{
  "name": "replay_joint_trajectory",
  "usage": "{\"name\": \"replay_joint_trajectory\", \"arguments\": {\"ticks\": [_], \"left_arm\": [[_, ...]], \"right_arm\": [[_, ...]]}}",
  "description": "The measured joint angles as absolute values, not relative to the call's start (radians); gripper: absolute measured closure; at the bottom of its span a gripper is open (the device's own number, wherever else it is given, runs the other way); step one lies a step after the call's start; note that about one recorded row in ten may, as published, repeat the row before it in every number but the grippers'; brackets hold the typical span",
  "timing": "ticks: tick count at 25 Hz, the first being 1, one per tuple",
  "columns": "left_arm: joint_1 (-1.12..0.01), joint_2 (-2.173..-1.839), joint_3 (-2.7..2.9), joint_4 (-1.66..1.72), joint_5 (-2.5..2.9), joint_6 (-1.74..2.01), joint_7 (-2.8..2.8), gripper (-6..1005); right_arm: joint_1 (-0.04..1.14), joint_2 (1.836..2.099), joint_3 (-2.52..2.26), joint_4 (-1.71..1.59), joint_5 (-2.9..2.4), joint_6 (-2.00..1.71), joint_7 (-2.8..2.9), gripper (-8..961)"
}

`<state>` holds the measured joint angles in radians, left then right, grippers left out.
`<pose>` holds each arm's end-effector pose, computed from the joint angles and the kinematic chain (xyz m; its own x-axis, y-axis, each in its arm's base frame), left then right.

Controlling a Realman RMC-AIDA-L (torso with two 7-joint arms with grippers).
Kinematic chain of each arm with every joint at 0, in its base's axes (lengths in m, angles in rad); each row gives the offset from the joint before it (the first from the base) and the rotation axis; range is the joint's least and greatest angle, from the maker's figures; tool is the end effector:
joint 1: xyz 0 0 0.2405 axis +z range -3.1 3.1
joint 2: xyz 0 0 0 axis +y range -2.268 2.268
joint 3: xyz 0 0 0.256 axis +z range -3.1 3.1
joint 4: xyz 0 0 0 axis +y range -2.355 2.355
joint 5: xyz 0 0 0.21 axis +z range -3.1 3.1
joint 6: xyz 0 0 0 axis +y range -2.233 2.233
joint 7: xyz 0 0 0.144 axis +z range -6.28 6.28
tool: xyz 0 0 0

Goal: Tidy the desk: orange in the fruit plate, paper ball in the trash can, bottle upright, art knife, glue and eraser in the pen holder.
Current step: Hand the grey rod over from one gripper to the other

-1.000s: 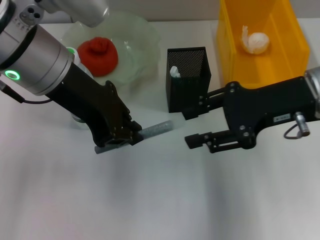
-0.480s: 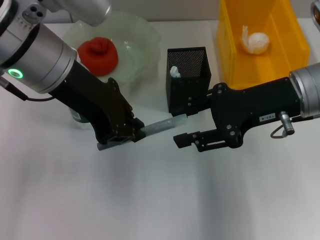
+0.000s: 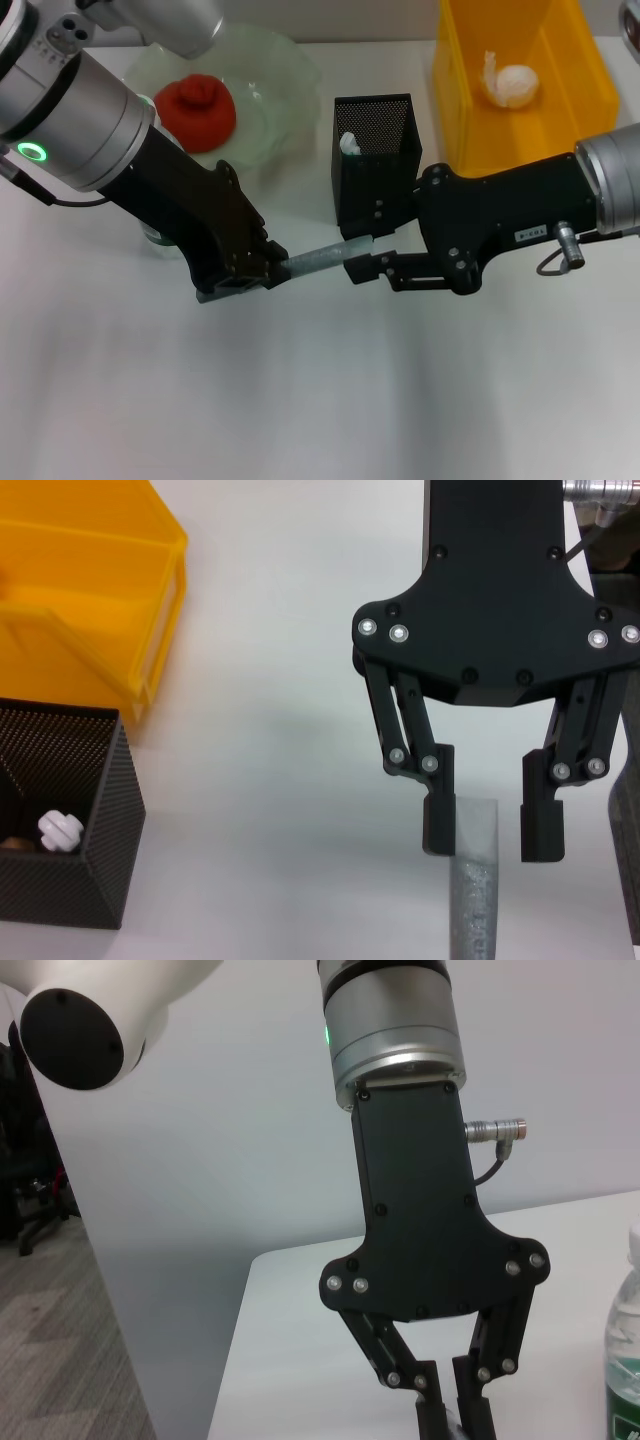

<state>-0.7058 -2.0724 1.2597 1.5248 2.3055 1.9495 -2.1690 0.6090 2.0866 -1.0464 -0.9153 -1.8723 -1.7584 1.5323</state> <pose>-0.1041 0.3193 0.0289 0.9624 0.1458 -0.2293 0.1479 -0.9890 -0.0080 0.1651 0.3238 -0.0069 0.9037 -0.1302 -0.4078 -0.0925 -0.9895 0.1110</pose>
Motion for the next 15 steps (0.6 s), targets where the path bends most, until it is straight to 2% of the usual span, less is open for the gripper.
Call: {"name": "replay_joint_trajectory", "arguments": {"ticks": [4, 10, 15], "left_arm": [[-0.705, -2.072, 1.260, 1.526, 2.306, 1.949, -2.169, 842], [-0.706, -2.072, 1.259, 1.526, 2.306, 1.948, -2.169, 835], [-0.706, -2.072, 1.259, 1.531, 2.305, 1.947, -2.170, 829]], "right_arm": [[0.609, 2.086, -1.053, -0.910, -1.872, -1.753, 1.532, 642], [0.609, 2.086, -1.052, -0.910, -1.870, -1.751, 1.532, 638], [0.609, 2.086, -1.052, -0.910, -1.870, -1.751, 1.532, 709]]}}
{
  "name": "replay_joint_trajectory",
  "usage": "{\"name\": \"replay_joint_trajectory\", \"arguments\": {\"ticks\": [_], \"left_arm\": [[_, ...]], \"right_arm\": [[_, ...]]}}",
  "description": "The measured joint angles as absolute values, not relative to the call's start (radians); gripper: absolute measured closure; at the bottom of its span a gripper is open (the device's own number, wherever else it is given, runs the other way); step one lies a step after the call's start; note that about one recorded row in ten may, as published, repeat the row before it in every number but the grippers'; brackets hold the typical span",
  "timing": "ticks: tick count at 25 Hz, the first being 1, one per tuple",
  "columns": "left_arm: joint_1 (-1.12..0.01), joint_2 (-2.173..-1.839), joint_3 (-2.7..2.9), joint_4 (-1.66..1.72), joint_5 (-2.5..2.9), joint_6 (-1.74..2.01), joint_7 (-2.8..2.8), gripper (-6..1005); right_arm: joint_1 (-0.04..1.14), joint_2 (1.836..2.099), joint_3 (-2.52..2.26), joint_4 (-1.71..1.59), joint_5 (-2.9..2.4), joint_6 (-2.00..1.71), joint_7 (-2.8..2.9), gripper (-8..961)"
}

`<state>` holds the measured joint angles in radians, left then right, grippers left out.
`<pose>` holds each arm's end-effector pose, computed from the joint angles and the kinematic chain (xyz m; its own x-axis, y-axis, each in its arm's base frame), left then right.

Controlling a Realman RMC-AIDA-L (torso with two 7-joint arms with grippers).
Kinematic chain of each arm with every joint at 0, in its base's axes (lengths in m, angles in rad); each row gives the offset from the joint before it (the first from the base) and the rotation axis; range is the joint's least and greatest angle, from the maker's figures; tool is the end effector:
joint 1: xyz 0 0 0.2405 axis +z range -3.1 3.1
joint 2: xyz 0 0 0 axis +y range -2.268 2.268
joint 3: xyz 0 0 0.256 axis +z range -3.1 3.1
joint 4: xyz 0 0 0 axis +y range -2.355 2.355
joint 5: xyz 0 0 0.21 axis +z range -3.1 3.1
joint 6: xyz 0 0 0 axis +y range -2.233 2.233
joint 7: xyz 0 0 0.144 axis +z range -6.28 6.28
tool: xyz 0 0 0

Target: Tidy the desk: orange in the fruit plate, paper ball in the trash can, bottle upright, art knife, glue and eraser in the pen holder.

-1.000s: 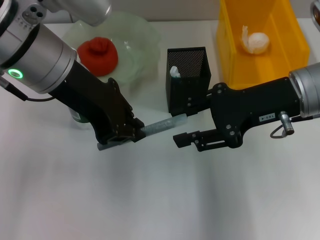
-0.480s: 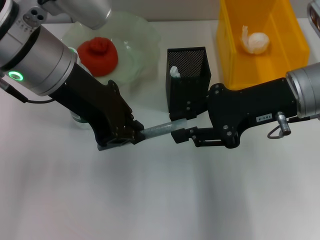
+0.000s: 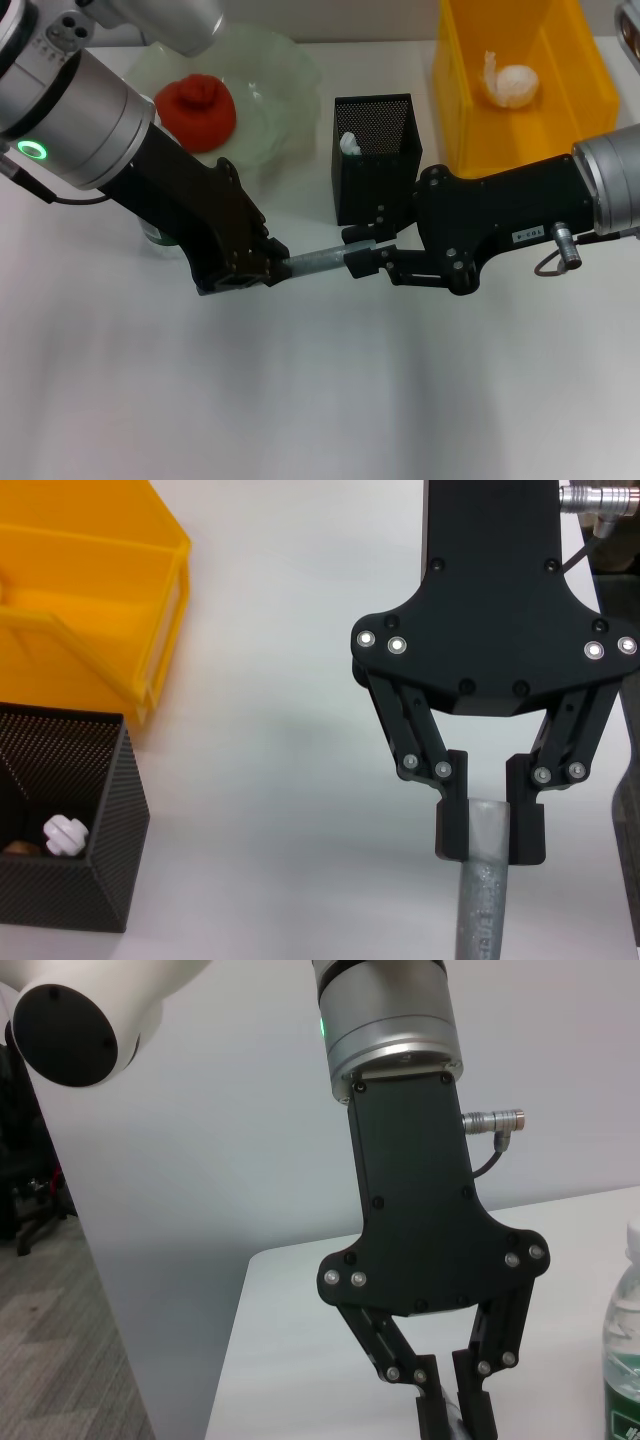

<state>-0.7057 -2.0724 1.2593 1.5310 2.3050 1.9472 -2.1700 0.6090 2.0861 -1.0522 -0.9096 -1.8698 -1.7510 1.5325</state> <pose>-0.1030 0.3196 0.0295 0.9635 0.1428 -0.2265 0.1435 -0.9896 -0.0133 0.1655 0.3241 -0.0083 0.9036 -0.1345 -0.4067 -0.0971 -0.9890 0.1113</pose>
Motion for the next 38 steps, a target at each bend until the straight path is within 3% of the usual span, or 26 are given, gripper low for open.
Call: {"name": "replay_joint_trajectory", "arguments": {"ticks": [9, 32, 38], "left_arm": [[-0.706, -2.072, 1.256, 1.530, 2.305, 1.946, -2.171, 818], [-0.703, -2.072, 1.250, 1.525, 2.305, 1.939, -2.169, 776], [-0.699, -2.071, 1.248, 1.525, 2.304, 1.937, -2.161, 549]], "right_arm": [[0.609, 2.086, -1.052, -0.909, -1.870, -1.751, 1.532, 786], [0.609, 2.086, -1.052, -0.910, -1.870, -1.753, 1.532, 786], [0.605, 2.086, -1.044, -0.910, -1.870, -1.749, 1.532, 784]]}}
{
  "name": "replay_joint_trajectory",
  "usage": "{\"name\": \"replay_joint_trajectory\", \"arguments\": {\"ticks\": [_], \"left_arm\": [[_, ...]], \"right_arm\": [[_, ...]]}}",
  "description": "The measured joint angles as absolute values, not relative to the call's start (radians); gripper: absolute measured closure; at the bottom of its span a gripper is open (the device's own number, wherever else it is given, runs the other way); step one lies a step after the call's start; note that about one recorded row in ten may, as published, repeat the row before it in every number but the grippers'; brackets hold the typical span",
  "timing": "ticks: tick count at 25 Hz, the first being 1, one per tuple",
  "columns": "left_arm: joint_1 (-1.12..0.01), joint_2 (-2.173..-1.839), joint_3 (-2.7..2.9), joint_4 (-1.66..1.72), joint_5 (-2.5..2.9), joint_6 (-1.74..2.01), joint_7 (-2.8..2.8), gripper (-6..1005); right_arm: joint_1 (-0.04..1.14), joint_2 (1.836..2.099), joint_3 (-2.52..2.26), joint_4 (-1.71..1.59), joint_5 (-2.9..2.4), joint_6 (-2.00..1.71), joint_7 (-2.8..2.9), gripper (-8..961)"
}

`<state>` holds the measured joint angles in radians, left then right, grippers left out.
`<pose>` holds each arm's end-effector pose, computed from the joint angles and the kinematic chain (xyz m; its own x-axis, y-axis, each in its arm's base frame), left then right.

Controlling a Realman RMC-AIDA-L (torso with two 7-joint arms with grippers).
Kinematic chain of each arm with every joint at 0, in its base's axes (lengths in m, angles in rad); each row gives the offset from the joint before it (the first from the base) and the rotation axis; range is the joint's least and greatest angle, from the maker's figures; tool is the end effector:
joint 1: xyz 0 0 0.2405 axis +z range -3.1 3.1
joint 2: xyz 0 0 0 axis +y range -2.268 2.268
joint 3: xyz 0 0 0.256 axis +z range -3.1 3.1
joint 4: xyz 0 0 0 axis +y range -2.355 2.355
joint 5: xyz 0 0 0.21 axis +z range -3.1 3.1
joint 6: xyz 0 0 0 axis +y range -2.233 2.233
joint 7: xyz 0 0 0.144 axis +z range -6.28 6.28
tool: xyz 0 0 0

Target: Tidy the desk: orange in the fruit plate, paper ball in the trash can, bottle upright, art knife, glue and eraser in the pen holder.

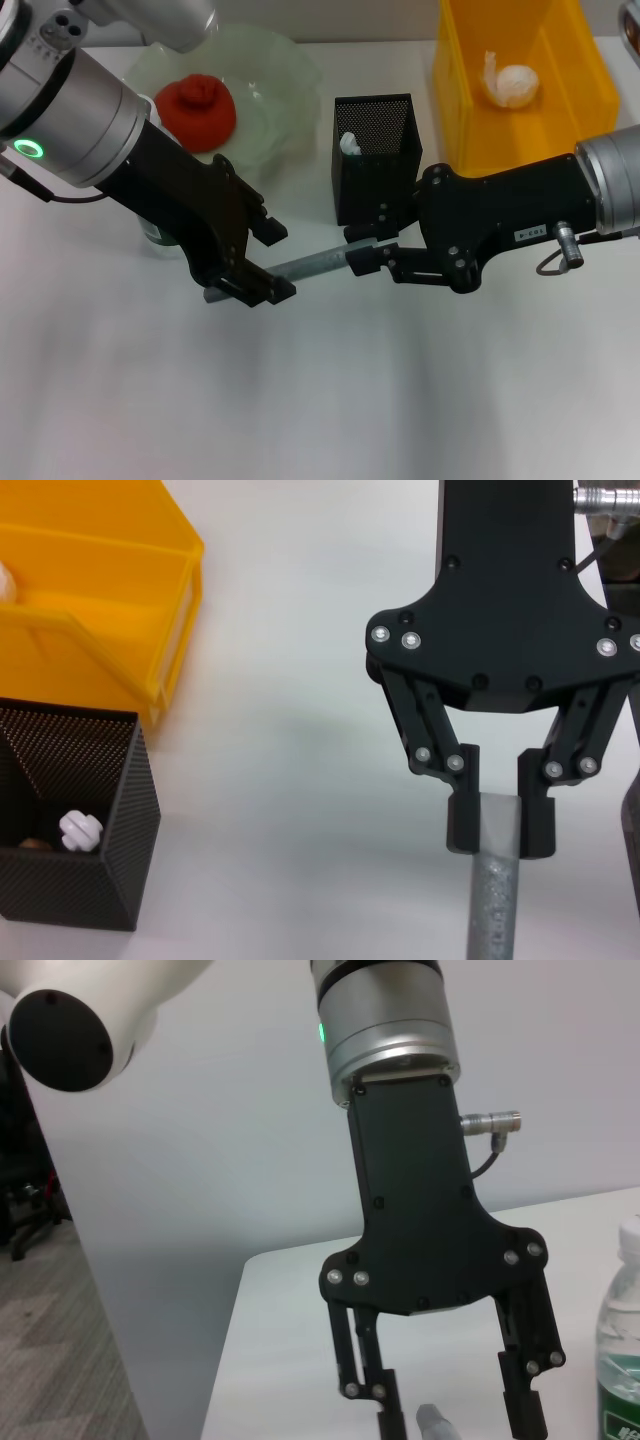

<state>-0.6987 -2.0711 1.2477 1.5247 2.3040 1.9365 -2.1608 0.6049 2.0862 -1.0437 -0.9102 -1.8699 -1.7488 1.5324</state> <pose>-0.1060 0.3215 0.0309 0.9649 0.1517 -0.2143 0.1502 -0.9884 -0.0237 0.1671 0.3245 -0.0070 0.9009 -0.1388 -0.4112 -0.1052 -0.9891 0.1034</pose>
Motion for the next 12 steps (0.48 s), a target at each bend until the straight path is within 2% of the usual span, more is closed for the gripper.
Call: {"name": "replay_joint_trajectory", "arguments": {"ticks": [5, 12], "left_arm": [[-0.697, -2.070, 1.236, 1.528, 2.304, 1.928, -2.156, 315], [-0.691, -2.070, 1.163, 1.526, 2.287, 1.914, -2.126, 232]], "right_arm": [[0.600, 2.086, -1.044, -0.911, -1.870, -1.743, 1.532, 782], [0.563, 2.084, -1.040, -0.915, -1.853, -1.701, 1.532, 780]]}}
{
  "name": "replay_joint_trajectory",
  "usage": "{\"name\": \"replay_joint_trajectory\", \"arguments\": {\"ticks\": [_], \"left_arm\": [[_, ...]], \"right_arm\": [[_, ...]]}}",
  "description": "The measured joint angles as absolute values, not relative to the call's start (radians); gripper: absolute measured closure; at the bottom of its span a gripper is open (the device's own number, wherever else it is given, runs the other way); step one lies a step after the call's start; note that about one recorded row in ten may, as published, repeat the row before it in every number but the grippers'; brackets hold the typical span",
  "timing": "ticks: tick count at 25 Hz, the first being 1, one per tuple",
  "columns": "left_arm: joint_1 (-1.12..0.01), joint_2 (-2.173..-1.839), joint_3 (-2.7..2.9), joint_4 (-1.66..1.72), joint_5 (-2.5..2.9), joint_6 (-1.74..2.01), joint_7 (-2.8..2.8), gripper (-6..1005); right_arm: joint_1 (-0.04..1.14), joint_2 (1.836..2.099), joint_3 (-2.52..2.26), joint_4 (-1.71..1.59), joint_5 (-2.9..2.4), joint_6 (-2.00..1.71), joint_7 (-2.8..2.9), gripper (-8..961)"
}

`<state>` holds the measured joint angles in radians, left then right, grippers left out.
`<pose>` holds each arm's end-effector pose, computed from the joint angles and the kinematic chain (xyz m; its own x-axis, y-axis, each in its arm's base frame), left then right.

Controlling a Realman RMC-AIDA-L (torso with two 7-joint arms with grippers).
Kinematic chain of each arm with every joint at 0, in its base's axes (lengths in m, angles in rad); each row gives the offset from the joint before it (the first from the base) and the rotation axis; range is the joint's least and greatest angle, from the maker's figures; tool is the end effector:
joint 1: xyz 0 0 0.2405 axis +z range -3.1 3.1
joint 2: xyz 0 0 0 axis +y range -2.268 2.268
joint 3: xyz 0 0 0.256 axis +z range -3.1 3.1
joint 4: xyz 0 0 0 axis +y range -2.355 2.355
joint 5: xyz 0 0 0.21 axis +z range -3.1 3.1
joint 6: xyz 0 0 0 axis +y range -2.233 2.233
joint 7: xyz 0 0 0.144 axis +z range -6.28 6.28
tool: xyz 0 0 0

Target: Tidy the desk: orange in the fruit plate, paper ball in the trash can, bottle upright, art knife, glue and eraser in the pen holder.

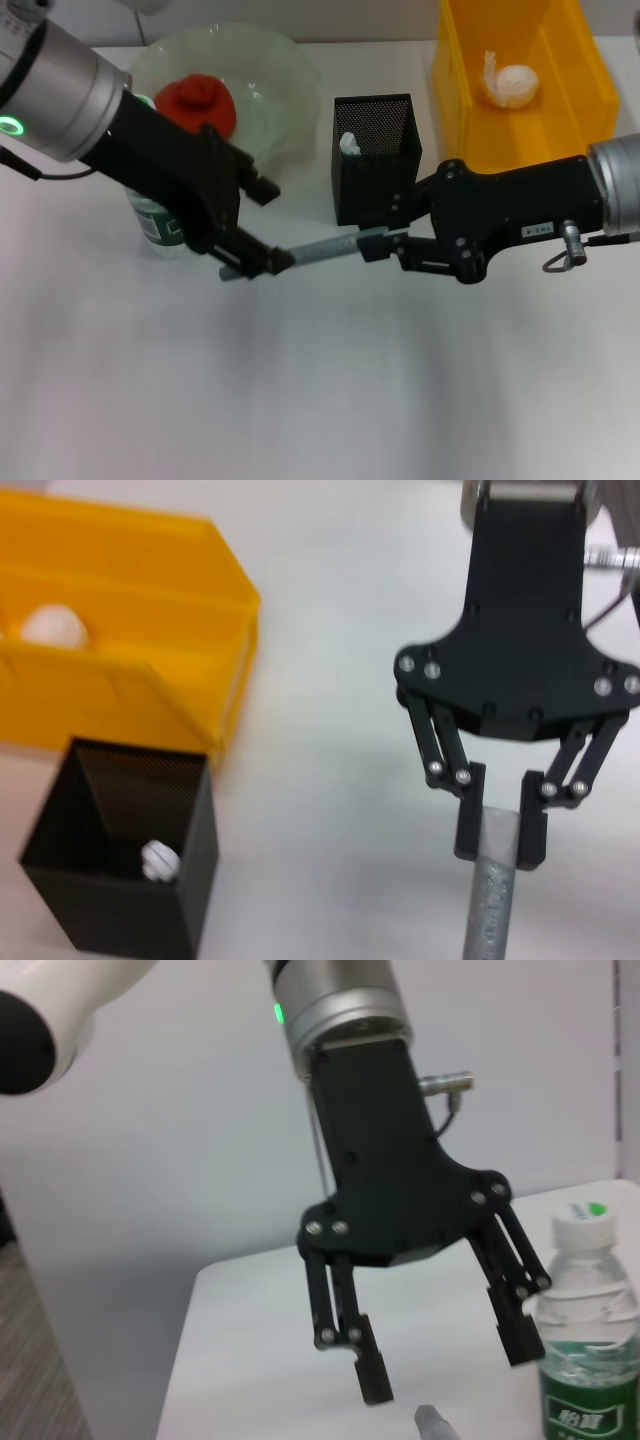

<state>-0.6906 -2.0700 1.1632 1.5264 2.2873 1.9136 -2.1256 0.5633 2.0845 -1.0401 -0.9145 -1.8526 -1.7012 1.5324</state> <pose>-0.1088 0.3301 0.0443 0.9765 0.1668 -0.1366 0.1573 -0.9845 -0.0778 0.1795 0.3254 -0.0050 0.8888 -0.1697 -0.4258 -0.1630 -0.9852 0.0524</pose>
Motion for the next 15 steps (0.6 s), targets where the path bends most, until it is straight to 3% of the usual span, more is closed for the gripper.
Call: {"name": "replay_joint_trajectory", "arguments": {"ticks": [7, 15], "left_arm": [[-0.595, -2.068, 0.976, 1.453, 2.031, 1.853, -1.990, 235], [-0.453, -2.060, 0.795, 1.064, 1.535, 1.895, -1.689, 239]], "right_arm": [[0.505, 2.080, -1.005, -0.934, -1.792, -1.693, 1.526, 777], [0.470, 2.081, -0.952, -1.097, -1.771, -1.700, 1.646, 775]]}}
